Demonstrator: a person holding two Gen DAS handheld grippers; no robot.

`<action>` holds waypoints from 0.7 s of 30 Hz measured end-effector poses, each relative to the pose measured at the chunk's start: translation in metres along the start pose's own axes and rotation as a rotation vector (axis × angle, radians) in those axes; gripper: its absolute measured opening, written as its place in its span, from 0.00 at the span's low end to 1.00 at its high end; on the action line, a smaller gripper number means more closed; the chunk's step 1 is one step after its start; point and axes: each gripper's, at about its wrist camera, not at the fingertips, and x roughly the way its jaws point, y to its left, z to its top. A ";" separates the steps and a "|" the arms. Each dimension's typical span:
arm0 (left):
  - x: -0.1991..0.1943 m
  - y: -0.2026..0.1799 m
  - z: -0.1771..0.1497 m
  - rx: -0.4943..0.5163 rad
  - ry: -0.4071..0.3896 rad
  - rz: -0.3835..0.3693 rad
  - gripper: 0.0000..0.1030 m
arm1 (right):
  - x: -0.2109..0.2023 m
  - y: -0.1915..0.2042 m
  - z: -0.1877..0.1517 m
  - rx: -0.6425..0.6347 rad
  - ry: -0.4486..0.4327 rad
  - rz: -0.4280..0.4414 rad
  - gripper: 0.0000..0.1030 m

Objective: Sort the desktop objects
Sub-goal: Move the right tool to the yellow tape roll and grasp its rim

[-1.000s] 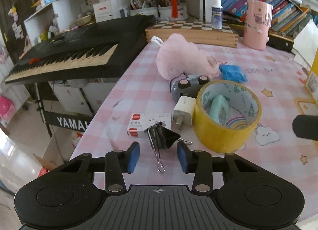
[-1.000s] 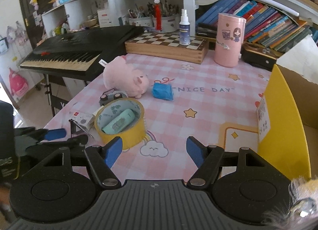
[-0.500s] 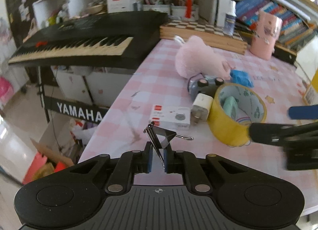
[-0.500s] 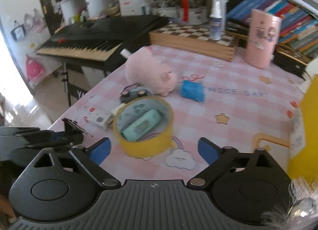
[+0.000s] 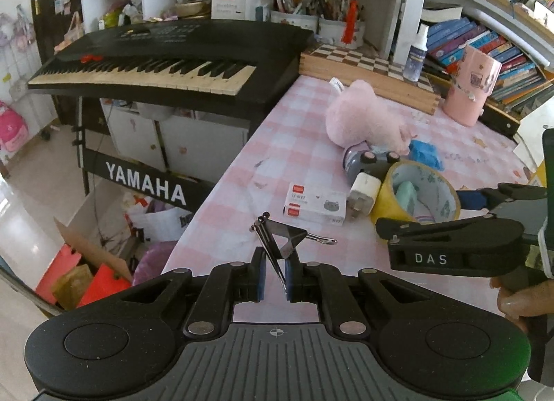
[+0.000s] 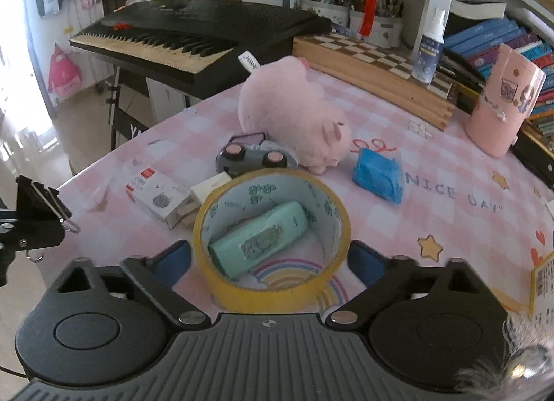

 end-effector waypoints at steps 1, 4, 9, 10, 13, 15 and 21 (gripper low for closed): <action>-0.001 0.000 0.001 0.002 -0.004 -0.006 0.09 | 0.000 -0.001 0.001 0.000 0.000 0.002 0.84; -0.006 -0.001 0.004 0.006 -0.018 -0.030 0.09 | -0.012 -0.005 0.004 0.025 -0.036 0.004 0.83; -0.022 -0.003 0.008 0.013 -0.058 -0.085 0.09 | -0.053 -0.010 0.010 0.089 -0.115 0.001 0.84; -0.026 -0.003 0.008 0.015 -0.069 -0.097 0.09 | -0.063 -0.010 0.010 0.099 -0.128 -0.002 0.84; -0.041 -0.002 0.008 0.021 -0.101 -0.132 0.09 | -0.087 -0.009 0.009 0.127 -0.155 -0.018 0.84; -0.051 -0.002 0.007 0.023 -0.118 -0.156 0.09 | -0.105 -0.009 0.005 0.149 -0.172 -0.033 0.84; -0.079 0.000 -0.006 0.040 -0.144 -0.222 0.09 | -0.147 -0.003 -0.015 0.210 -0.174 -0.106 0.84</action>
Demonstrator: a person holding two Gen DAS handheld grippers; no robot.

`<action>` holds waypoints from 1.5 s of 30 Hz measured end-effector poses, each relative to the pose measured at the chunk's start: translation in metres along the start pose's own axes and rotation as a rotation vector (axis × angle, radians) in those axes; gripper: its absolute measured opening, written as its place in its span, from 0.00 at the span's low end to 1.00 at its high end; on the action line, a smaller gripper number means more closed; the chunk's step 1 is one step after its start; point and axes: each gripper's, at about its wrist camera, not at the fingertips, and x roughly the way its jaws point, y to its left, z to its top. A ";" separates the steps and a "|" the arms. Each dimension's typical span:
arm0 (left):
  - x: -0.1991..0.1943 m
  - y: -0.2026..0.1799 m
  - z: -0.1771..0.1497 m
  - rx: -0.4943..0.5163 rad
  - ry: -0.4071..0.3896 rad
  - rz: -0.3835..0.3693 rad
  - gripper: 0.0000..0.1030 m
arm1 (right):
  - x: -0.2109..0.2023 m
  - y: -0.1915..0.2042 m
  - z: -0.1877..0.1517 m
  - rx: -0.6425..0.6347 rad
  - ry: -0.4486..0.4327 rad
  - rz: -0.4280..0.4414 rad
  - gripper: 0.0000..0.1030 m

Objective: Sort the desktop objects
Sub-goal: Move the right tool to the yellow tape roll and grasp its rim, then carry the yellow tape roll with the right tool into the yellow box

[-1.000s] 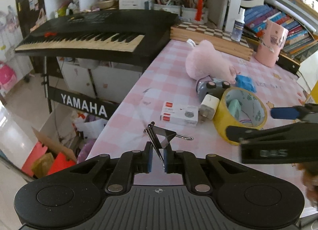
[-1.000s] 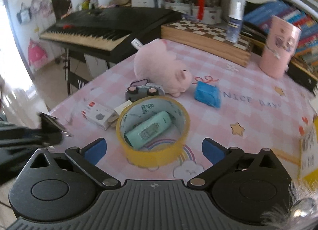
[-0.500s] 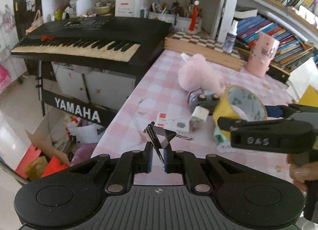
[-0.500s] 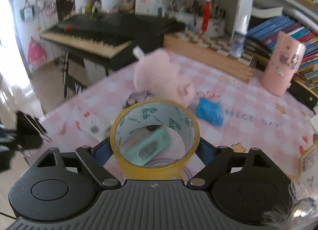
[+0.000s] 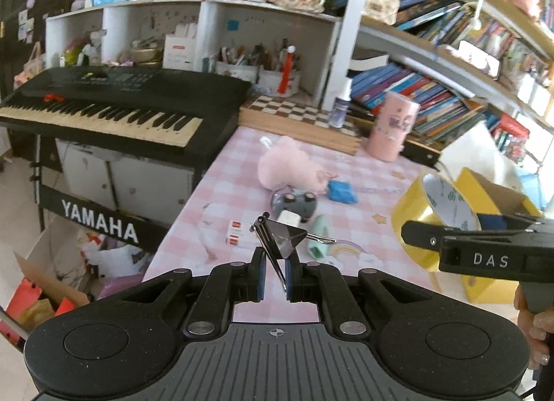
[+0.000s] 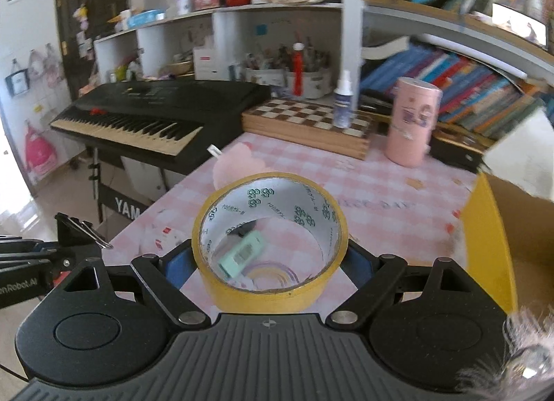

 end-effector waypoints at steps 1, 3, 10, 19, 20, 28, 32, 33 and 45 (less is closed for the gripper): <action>-0.005 -0.001 -0.002 0.001 -0.003 -0.006 0.09 | -0.006 0.000 -0.004 0.007 0.003 -0.011 0.84; -0.013 -0.002 -0.008 0.008 -0.004 -0.014 0.09 | -0.020 0.001 -0.012 0.026 0.009 -0.030 0.84; -0.042 -0.006 -0.030 0.049 0.003 -0.074 0.09 | -0.060 0.013 -0.045 0.105 0.029 -0.073 0.84; -0.066 -0.021 -0.065 0.092 0.048 -0.185 0.09 | -0.111 0.027 -0.091 0.156 0.057 -0.146 0.84; -0.067 -0.024 -0.068 0.094 0.056 -0.201 0.09 | -0.117 0.027 -0.097 0.162 0.061 -0.159 0.84; -0.073 -0.050 -0.076 0.156 0.077 -0.303 0.09 | -0.155 0.017 -0.123 0.233 0.075 -0.263 0.84; -0.073 -0.064 -0.079 0.181 0.078 -0.347 0.09 | -0.167 0.011 -0.131 0.249 0.075 -0.296 0.84; -0.072 -0.067 -0.080 0.184 0.080 -0.355 0.09 | -0.170 0.010 -0.133 0.254 0.076 -0.306 0.84; -0.056 -0.110 -0.084 0.270 0.128 -0.441 0.09 | -0.193 -0.023 -0.157 0.369 0.090 -0.390 0.84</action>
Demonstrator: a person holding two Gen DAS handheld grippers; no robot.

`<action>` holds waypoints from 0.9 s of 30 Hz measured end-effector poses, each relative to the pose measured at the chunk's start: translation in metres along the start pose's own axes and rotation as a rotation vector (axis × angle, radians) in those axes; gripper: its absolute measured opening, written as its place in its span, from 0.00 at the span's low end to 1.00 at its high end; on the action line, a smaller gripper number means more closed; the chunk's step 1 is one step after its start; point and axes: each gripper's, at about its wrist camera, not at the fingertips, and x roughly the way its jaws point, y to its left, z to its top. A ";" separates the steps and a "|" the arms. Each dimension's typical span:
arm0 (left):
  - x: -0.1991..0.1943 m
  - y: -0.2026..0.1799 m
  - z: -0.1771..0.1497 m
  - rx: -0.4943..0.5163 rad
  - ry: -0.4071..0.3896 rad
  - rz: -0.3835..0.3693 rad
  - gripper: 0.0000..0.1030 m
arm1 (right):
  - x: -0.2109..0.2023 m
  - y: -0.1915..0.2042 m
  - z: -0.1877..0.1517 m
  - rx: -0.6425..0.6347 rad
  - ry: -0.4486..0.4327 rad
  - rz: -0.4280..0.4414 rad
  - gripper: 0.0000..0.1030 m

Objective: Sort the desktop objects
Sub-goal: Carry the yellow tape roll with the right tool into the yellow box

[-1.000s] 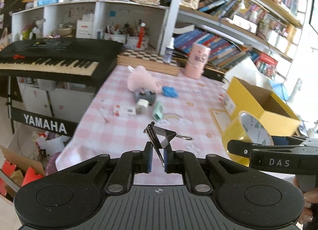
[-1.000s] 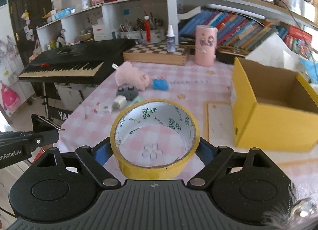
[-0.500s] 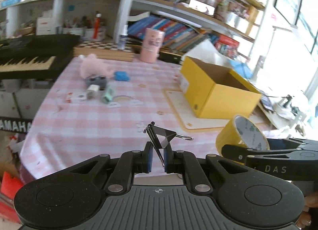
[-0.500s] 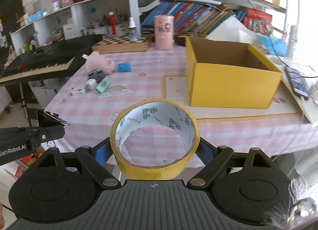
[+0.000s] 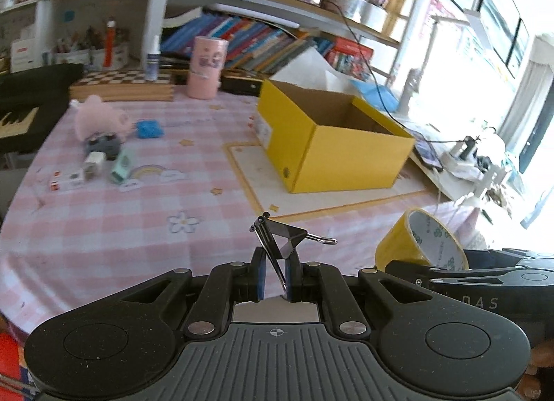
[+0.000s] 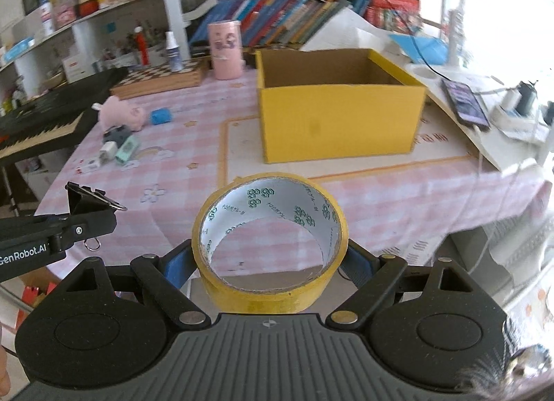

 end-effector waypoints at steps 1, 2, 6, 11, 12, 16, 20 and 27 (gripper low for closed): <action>0.003 -0.003 0.001 0.006 0.004 -0.006 0.09 | 0.000 -0.005 -0.001 0.011 0.002 -0.007 0.84; 0.006 -0.007 0.002 0.011 0.008 -0.013 0.09 | 0.000 -0.009 -0.001 0.020 0.004 -0.014 0.84; 0.020 -0.021 0.005 0.034 0.025 -0.035 0.09 | 0.001 -0.027 0.000 0.050 0.012 -0.040 0.84; 0.034 -0.039 0.013 0.054 0.032 -0.036 0.09 | 0.007 -0.049 0.004 0.077 0.031 -0.051 0.84; 0.037 -0.042 0.015 0.058 0.035 -0.037 0.09 | 0.008 -0.054 0.006 0.080 0.031 -0.051 0.84; 0.049 -0.058 0.021 0.074 0.041 -0.032 0.09 | 0.016 -0.073 0.013 0.097 0.037 -0.048 0.84; 0.064 -0.071 0.028 0.076 0.047 -0.017 0.09 | 0.026 -0.091 0.022 0.105 0.046 -0.038 0.84; 0.087 -0.100 0.046 0.106 0.032 -0.001 0.09 | 0.041 -0.127 0.039 0.117 0.047 -0.023 0.84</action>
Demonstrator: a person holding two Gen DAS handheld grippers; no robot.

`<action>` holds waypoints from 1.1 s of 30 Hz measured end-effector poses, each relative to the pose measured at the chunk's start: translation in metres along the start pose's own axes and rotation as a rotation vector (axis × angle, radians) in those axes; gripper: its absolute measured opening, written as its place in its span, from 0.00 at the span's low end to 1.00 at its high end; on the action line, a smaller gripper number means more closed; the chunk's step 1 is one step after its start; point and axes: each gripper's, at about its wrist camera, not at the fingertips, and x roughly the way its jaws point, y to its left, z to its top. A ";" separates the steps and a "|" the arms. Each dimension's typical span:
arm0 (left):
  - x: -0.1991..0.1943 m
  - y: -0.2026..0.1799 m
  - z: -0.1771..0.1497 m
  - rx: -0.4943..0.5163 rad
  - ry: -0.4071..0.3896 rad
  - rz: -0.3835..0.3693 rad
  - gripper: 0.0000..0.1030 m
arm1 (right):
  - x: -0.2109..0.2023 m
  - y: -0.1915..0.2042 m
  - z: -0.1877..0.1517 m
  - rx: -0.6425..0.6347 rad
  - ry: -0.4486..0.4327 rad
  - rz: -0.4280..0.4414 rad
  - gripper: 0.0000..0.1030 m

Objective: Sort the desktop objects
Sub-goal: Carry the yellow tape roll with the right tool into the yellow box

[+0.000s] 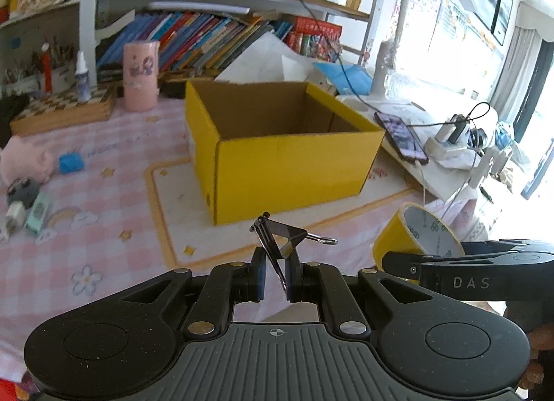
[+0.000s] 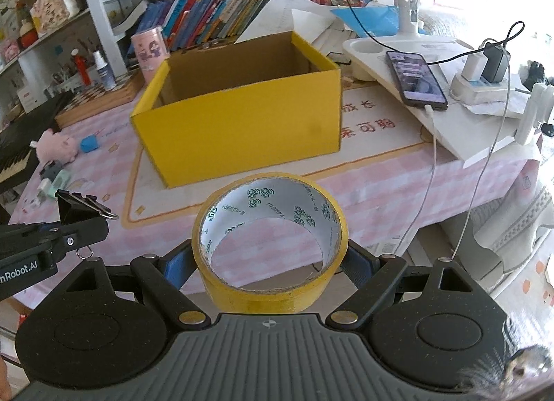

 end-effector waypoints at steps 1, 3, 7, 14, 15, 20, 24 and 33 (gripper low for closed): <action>0.002 -0.004 0.004 0.007 -0.009 0.001 0.09 | 0.001 -0.005 0.004 0.002 -0.007 0.001 0.84; 0.006 -0.011 0.016 0.017 -0.032 0.004 0.09 | 0.003 -0.014 0.011 0.004 -0.025 0.000 0.84; 0.015 -0.023 0.042 0.029 -0.085 0.019 0.09 | 0.003 -0.031 0.034 -0.008 -0.089 0.020 0.84; 0.045 -0.031 0.089 0.085 -0.152 0.115 0.09 | 0.004 -0.053 0.092 -0.048 -0.234 0.070 0.84; 0.051 -0.030 0.093 0.089 -0.150 0.133 0.09 | 0.006 -0.055 0.100 -0.057 -0.253 0.075 0.84; 0.078 -0.026 0.112 0.103 -0.131 0.183 0.09 | 0.026 -0.060 0.143 -0.096 -0.302 0.128 0.84; 0.105 -0.024 0.120 0.117 -0.087 0.216 0.09 | 0.055 -0.054 0.172 -0.118 -0.279 0.209 0.84; 0.155 -0.019 0.110 0.106 0.070 0.277 0.09 | 0.139 -0.012 0.208 -0.241 -0.086 0.286 0.84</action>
